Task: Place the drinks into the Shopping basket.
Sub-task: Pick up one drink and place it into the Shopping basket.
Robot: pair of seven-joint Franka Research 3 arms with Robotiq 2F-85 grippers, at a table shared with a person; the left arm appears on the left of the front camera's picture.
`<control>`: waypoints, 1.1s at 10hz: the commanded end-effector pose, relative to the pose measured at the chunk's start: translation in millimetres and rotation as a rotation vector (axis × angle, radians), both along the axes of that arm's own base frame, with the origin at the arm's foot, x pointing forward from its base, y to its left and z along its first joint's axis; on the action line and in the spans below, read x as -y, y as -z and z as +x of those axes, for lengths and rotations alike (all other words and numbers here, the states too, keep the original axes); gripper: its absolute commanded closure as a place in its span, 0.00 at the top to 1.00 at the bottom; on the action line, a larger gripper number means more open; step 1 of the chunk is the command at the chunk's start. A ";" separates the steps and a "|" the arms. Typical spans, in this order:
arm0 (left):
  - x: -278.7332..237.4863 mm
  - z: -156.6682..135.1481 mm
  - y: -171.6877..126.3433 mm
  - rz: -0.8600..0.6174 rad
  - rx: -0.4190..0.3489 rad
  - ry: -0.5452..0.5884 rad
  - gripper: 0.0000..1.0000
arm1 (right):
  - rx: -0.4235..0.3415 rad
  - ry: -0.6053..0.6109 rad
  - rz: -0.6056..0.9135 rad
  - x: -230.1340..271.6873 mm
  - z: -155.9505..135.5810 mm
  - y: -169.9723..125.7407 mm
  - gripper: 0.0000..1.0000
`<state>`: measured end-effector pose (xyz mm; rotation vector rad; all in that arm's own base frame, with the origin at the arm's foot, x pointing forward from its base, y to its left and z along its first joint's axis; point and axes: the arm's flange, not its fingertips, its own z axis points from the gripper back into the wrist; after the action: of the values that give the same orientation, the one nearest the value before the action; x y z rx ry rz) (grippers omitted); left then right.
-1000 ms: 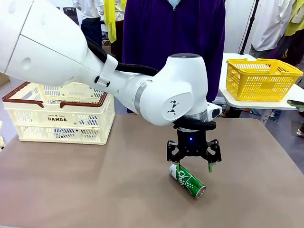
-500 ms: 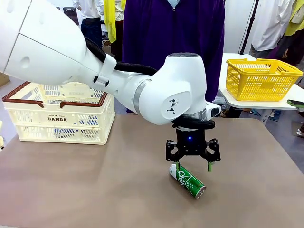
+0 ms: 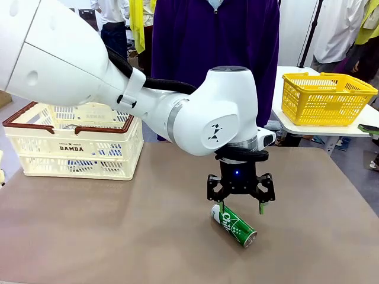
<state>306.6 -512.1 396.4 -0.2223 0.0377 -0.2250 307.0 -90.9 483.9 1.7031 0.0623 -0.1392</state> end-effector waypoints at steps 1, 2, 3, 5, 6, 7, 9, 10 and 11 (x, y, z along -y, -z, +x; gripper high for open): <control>3.2 5.4 3.6 0.001 0.018 -0.003 1.00 | -0.009 -0.013 -0.007 2.0 -1.9 -3.9 1.00; 7.9 9.5 4.7 0.035 0.014 -0.268 1.00 | -0.009 -0.013 -0.007 2.0 -1.9 -3.9 1.00; 12.0 7.3 5.8 0.072 0.029 -0.466 1.00 | -0.009 -0.013 -0.007 2.0 -1.9 -3.9 1.00; 24.9 -1.2 11.5 0.150 0.130 -0.637 1.00 | -0.009 -0.013 -0.007 2.0 -1.9 -3.9 1.00; 29.5 -1.2 15.3 0.154 0.103 -0.637 1.00 | -0.009 -0.013 -0.007 2.0 -1.9 -3.9 1.00; 33.1 -1.1 20.6 0.187 0.103 -0.663 1.00 | -0.009 -0.013 -0.007 2.0 -1.9 -3.9 1.00; 12.3 0.8 16.1 0.104 0.118 -0.604 1.00 | -0.009 -0.013 -0.007 2.0 -1.9 -3.9 1.00; 12.3 0.8 16.1 0.104 0.118 -0.604 1.00 | -0.009 -0.013 -0.007 2.0 -1.9 -3.9 1.00; 22.6 -2.1 26.8 0.138 0.098 -0.608 1.00 | -0.009 -0.013 -0.007 2.0 -1.9 -3.9 1.00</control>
<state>308.0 -533.9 372.4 -0.0922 -0.1168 0.3635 307.0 -90.9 483.8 1.7032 0.0624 -0.1394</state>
